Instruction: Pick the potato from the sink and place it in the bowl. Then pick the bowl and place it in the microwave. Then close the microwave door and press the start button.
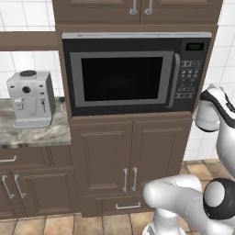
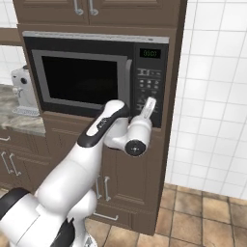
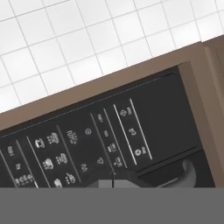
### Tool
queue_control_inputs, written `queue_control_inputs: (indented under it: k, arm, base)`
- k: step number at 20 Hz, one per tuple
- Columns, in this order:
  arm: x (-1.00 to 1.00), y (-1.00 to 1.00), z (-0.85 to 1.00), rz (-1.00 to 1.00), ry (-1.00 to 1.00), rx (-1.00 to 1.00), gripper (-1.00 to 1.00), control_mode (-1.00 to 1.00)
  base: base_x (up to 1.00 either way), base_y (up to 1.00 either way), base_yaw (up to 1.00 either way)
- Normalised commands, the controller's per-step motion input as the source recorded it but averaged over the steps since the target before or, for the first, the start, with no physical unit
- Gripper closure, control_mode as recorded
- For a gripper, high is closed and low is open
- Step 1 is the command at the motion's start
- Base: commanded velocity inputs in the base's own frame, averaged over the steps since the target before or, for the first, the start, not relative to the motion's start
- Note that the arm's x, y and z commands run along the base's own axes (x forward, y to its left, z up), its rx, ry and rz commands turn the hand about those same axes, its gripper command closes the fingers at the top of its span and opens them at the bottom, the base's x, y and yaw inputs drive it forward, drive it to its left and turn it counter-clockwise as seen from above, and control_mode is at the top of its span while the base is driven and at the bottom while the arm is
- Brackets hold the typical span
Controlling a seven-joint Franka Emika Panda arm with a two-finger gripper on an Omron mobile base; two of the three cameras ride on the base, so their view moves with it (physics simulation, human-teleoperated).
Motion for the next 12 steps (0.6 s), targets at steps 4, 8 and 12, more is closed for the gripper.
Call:
queue_control_inputs:
  k: [4, 8, 12]
  arm:
    - [0.26, 0.00, 0.00, 0.00, 0.00, 0.01, 1.00, -1.00]
    - [0.29, 0.00, 0.00, 0.00, 0.00, 0.01, 1.00, -1.00]
    - [0.24, 0.00, -0.05, 0.00, 0.00, 0.00, 1.00, -1.00]
  base:
    - [0.00, 0.00, 0.00]
    - [0.00, 0.00, 0.00]
    - [0.00, 0.00, 0.00]
